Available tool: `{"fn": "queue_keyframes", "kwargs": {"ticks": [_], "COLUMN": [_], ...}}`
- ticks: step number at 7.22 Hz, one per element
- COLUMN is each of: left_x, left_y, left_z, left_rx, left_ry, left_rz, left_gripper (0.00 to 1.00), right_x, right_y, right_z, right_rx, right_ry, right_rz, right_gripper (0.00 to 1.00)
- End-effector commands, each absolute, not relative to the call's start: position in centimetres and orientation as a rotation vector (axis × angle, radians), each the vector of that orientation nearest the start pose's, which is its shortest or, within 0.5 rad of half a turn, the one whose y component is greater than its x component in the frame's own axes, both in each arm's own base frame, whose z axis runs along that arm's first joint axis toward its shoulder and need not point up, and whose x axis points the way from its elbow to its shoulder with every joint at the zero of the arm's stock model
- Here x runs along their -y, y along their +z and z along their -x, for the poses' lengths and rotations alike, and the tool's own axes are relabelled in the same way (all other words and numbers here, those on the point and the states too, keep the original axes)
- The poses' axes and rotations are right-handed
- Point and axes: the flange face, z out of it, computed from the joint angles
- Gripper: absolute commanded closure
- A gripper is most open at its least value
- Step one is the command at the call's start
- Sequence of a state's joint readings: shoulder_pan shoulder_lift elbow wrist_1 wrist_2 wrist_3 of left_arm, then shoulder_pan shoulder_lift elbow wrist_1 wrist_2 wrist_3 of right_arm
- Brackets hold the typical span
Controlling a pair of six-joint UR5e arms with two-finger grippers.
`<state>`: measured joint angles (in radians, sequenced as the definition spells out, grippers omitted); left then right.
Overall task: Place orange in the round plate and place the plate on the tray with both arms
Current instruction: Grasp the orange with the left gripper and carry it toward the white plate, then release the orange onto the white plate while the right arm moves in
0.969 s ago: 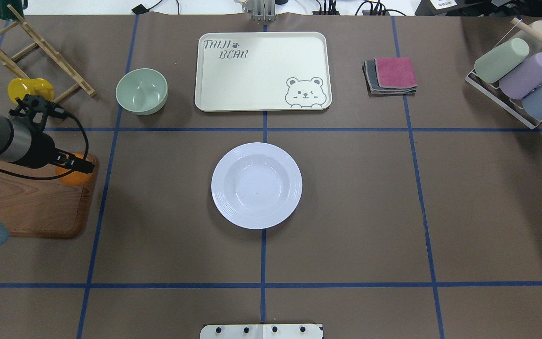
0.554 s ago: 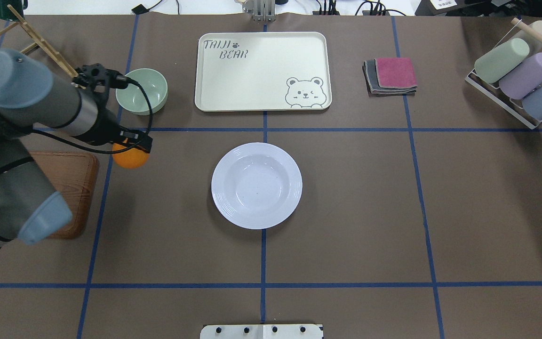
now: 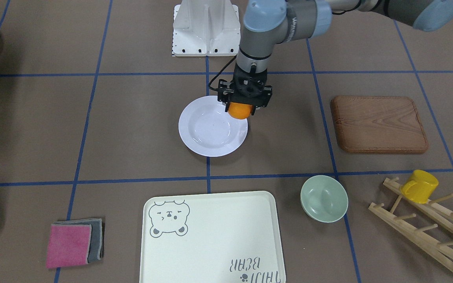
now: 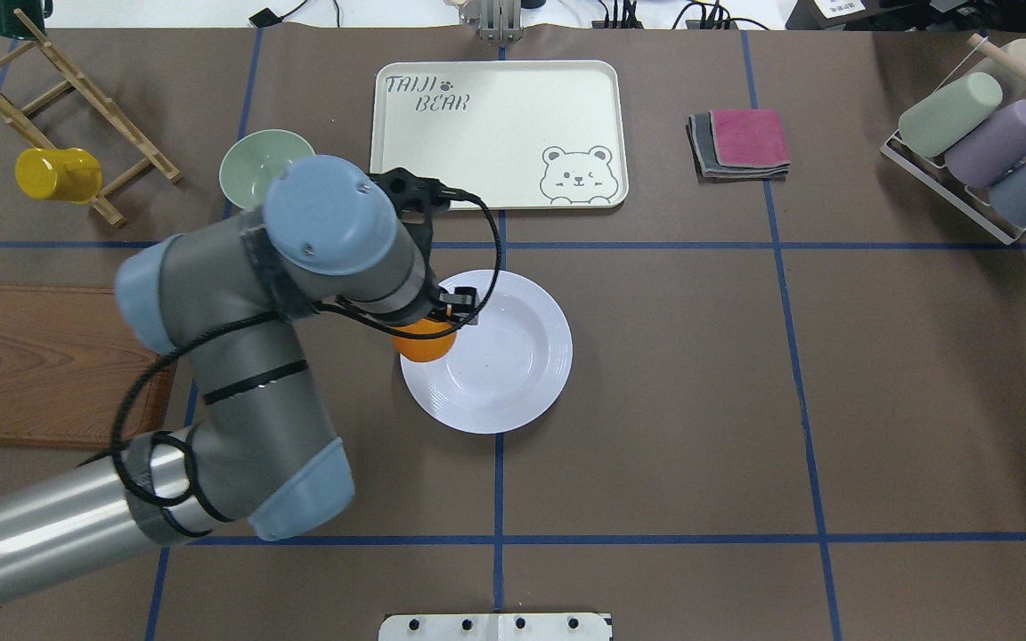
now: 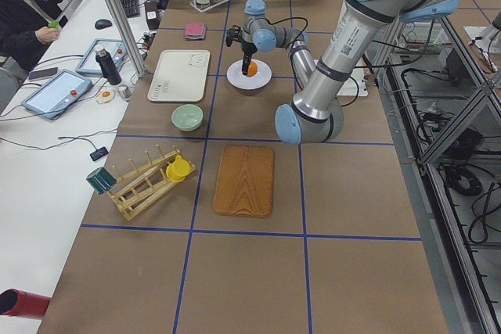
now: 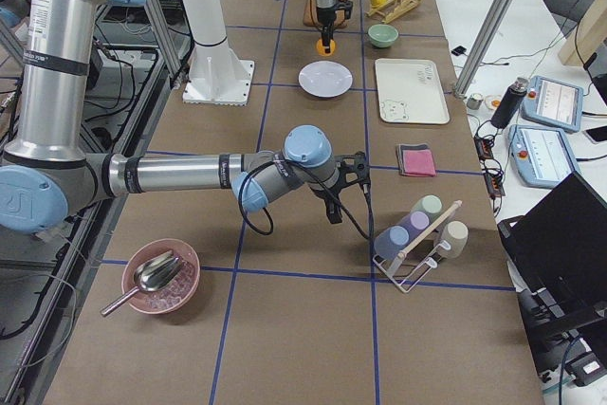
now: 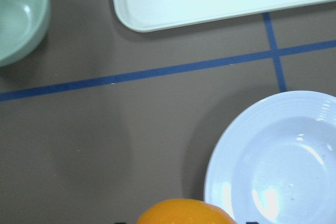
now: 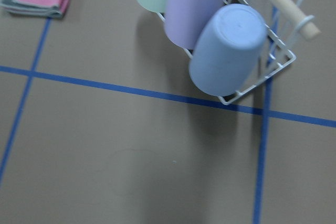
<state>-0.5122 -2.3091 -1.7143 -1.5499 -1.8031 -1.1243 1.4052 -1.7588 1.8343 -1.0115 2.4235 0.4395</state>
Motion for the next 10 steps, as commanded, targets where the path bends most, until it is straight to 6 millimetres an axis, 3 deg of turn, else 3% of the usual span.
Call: {"fn": "queue_keyframes", "kwargs": {"ticks": [1, 4, 5, 6, 8, 9, 10], "left_x": [42.0, 43.1, 43.1, 43.1, 44.0, 45.4, 46.4], "left_y": [15.4, 18.7, 19.1, 18.3, 14.8, 14.1, 14.5], "left_z": [-60.3, -63.5, -64.0, -63.6, -59.1, -55.1, -49.9], "left_rx": [-0.816, -0.822, -0.845, -0.867, -0.927, -0.915, -0.875], "left_ry": [0.01, 0.013, 0.019, 0.017, 0.043, 0.045, 0.095], "left_rz": [-0.206, -0.214, -0.226, -0.243, -0.26, -0.259, -0.284], "left_gripper": [1.0, 0.98, 0.55, 0.02, 0.01, 0.01, 0.01], "right_x": [45.7, 46.2, 45.9, 45.4, 45.0, 45.1, 45.1], "right_y": [51.1, 48.3, 46.7, 45.1, 41.0, 39.6, 37.4], "right_z": [7.9, 12.4, 13.7, 14.8, 17.1, 19.3, 21.9], "right_rx": [0.954, 0.999, 1.028, 1.058, 1.104, 1.119, 1.155], "right_ry": [0.007, 0.025, 0.06, 0.107, 0.184, 0.212, 0.267], "right_rz": [-0.329, -0.286, -0.257, -0.225, -0.211, -0.199, -0.155], "right_gripper": [0.0, 0.0, 0.0, 0.0, 0.0, 0.0, 0.0]}}
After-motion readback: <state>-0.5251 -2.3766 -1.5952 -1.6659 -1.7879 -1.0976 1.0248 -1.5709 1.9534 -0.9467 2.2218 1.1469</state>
